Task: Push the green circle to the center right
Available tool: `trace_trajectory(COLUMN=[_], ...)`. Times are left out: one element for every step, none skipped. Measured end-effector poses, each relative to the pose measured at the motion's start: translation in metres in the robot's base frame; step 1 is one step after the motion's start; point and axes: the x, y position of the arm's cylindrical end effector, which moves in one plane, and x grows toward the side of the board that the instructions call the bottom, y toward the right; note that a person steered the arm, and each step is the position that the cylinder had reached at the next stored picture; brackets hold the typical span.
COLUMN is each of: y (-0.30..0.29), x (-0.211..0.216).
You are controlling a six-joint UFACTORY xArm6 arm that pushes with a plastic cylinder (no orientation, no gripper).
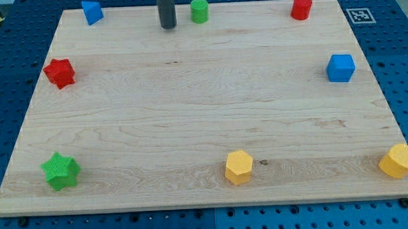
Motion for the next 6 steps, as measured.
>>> trace_trajectory(y=[-0.01,0.016,0.06,0.087,0.085,0.07], x=[-0.029,-0.037,-0.037,-0.028,-0.018,-0.005])
